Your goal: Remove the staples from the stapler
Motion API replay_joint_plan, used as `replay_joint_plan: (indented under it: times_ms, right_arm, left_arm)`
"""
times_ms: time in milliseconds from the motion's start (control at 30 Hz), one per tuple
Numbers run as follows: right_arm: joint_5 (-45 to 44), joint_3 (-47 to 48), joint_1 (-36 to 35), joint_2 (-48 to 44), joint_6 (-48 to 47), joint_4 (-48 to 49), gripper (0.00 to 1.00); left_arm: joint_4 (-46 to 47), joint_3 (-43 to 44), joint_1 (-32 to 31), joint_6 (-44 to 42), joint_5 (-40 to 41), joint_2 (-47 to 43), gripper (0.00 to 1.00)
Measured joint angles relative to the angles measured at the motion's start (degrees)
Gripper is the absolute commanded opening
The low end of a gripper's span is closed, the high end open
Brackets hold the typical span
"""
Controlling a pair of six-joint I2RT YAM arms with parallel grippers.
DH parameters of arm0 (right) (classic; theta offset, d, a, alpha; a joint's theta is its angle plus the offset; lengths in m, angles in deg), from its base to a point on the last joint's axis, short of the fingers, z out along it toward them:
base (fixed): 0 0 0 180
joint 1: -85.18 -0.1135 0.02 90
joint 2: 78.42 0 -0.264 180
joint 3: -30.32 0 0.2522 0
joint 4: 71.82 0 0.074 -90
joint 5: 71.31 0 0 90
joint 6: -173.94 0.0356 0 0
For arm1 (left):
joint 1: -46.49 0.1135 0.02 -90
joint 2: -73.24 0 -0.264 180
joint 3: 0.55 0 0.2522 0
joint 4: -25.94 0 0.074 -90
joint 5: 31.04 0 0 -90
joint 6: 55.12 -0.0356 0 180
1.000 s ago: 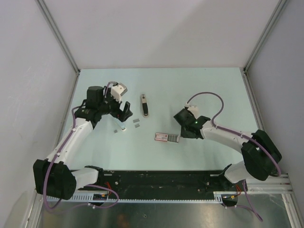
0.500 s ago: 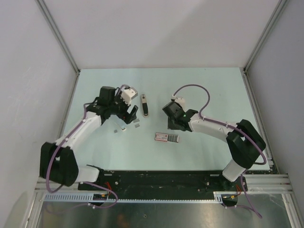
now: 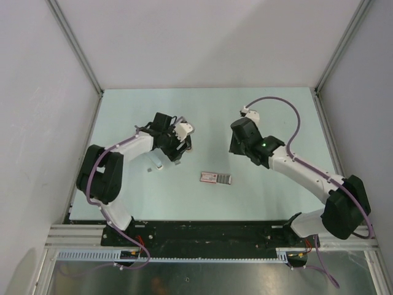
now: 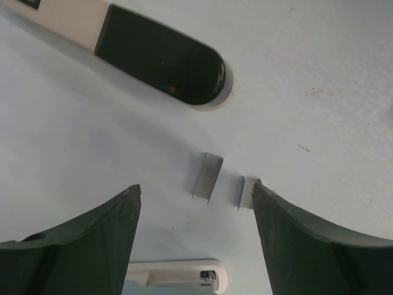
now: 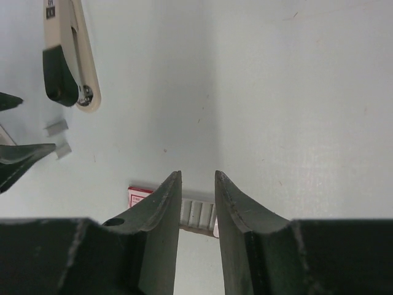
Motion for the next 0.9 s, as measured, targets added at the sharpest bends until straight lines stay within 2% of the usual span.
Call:
replay_joint_plan:
  times_ms: [233, 900]
  right_arm:
    - [3.0, -1.6, 2.8, -2.0, -0.4, 0.4, 0.25]
    - [8.2, -3.3, 6.4, -2.0, -0.8, 1.3, 0.19]
  left_arm:
    - [0.7, 2.1, -1.6, -2.2, 1.4, 2.2, 0.7]
    - [0.7, 2.1, -2.9, -7.0, 3.7, 3.3, 0.74]
